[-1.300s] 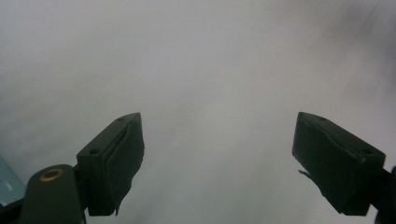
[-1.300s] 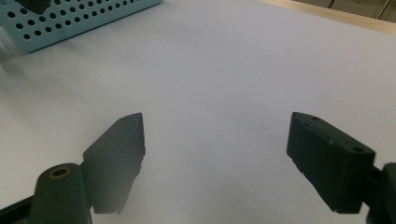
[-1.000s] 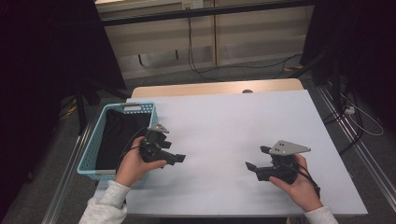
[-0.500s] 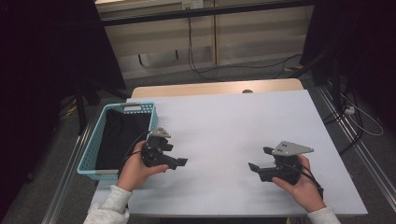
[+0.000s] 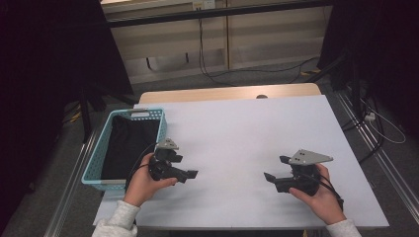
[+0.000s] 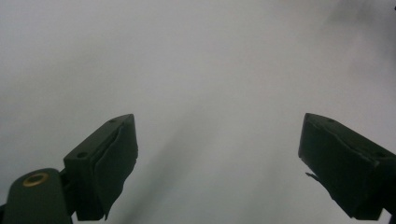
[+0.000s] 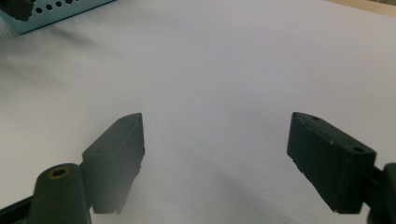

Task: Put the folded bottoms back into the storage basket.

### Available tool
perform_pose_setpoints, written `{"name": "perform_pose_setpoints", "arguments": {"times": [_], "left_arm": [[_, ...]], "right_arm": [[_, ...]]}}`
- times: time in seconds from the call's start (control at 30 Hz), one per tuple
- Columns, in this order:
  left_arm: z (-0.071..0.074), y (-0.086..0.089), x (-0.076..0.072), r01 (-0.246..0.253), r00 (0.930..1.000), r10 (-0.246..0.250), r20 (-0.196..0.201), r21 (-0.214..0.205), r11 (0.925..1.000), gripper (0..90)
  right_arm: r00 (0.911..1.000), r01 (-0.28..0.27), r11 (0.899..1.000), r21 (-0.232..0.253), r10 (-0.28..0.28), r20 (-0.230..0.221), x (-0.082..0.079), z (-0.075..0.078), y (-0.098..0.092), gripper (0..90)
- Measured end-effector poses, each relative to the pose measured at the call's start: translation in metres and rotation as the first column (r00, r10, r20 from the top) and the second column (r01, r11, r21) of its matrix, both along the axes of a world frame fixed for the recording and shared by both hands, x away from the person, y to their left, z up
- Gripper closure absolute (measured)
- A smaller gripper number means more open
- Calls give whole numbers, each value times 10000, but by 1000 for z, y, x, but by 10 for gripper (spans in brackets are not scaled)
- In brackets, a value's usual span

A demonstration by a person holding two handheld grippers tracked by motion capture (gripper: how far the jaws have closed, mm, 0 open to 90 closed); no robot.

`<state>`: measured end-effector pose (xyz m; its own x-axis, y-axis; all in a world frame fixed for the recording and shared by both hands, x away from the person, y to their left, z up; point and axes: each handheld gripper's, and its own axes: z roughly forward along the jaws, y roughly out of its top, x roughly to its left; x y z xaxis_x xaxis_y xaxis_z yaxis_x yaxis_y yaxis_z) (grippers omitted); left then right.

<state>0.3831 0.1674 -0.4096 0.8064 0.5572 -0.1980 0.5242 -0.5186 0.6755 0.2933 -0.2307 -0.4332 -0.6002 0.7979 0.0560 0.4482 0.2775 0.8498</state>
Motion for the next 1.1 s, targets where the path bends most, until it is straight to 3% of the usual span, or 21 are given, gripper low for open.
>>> {"name": "perform_pose_setpoints", "arguments": {"times": [0.57, 1.1], "left_arm": [[-8, 4, -3, -152, 9999, 149, -62, -427, 9990, 90], [-13, 10, -10, -100, 9999, 101, 12, -538, 9985, 80]], "right_arm": [[9995, 286, 9995, -155, -289, -144, -11, -6, -23, 184], [9996, 260, 9994, -249, -263, -143, -13, -5, -23, 180]]}}
